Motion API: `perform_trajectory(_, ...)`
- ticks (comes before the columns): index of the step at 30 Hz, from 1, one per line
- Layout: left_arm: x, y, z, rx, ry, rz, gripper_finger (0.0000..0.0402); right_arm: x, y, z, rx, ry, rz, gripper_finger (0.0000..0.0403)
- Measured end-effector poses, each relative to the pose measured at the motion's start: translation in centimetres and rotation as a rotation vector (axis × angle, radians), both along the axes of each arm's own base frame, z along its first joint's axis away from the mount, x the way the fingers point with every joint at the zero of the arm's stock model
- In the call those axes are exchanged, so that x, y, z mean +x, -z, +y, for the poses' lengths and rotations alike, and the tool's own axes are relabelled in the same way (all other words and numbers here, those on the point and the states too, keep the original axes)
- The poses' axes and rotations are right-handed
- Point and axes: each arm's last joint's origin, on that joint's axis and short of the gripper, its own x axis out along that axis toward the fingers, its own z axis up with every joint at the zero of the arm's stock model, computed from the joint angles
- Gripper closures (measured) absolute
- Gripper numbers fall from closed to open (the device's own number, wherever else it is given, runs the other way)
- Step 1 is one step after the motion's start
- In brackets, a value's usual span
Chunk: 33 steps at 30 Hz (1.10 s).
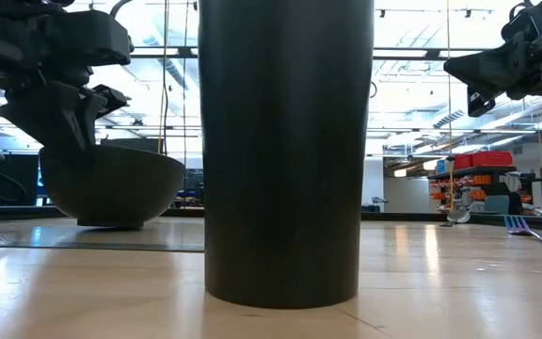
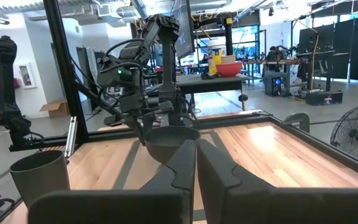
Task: Pick & Place Utensil
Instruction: Put the black bowl on the center of the gray placemat, then put the black cup on the top right of the black bowl on the gray placemat
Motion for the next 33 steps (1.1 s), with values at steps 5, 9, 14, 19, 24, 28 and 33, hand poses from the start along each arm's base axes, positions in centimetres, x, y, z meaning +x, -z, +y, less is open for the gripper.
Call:
perform_trajectory(5,0.0,0.0,0.0,-0.004,-0.005,0.000,0.0357,0.0,0.0,0.0,0.000,0.000,0.000,0.0380)
perform_trajectory(9,0.0,0.0,-0.1,-0.025,0.003,0.011,0.0334,0.0,0.0,0.0,0.000,0.000,-0.001,0.0380)
perform_trajectory(14,0.0,-0.1,-0.1,-0.013,0.018,0.009,0.0296,0.0,0.0,0.0,0.000,0.000,0.000,0.0380)
perform_trajectory(19,0.5,-1.3,-0.3,0.009,0.067,-0.002,0.0264,0.0,0.0,0.0,0.000,0.000,0.000,0.0380)
perform_trajectory(24,0.7,-3.4,-0.3,0.095,0.109,-0.005,0.0236,0.0,0.0,0.0,0.000,0.000,0.000,0.0380)
perform_trajectory(28,0.3,-5.2,-0.3,0.081,0.136,-0.205,0.0226,0.0,0.0,0.0,0.000,0.000,0.000,0.0380)
perform_trajectory(33,-1.2,-5.9,0.9,-0.019,0.123,-0.476,0.0225,0.0,0.0,0.0,0.000,0.000,-0.001,0.0380)
